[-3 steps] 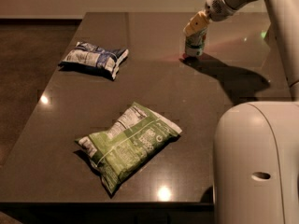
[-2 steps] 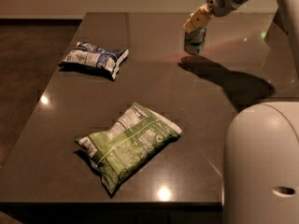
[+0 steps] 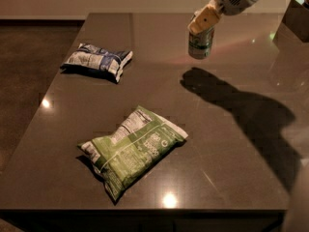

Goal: Move 7up can near green jalapeno chip bag

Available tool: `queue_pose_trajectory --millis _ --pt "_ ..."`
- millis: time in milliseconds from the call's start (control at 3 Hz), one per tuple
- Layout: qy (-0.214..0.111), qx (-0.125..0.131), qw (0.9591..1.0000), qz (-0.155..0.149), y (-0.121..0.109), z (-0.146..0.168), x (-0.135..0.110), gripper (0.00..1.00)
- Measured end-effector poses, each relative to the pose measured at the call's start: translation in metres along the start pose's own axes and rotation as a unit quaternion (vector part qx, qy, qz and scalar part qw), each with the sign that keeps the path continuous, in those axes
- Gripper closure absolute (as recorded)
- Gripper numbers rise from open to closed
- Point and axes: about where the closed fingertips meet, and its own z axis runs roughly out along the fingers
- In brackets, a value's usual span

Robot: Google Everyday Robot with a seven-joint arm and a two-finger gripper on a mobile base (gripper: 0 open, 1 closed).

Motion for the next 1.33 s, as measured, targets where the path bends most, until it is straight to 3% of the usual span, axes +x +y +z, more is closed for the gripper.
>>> queue_pose_trajectory --millis 667,1000,1333 --pt "-0.019 -0.021 0.9993 -0.023 0.099 -0.017 0.001 1.0" --pt "0.002 -0.056 0.9983 -0.014 0.152 0.014 0.035 1.0" --pt "0.015 -0.072 0.9973 -0.01 0.173 0.029 0.052 1.0"
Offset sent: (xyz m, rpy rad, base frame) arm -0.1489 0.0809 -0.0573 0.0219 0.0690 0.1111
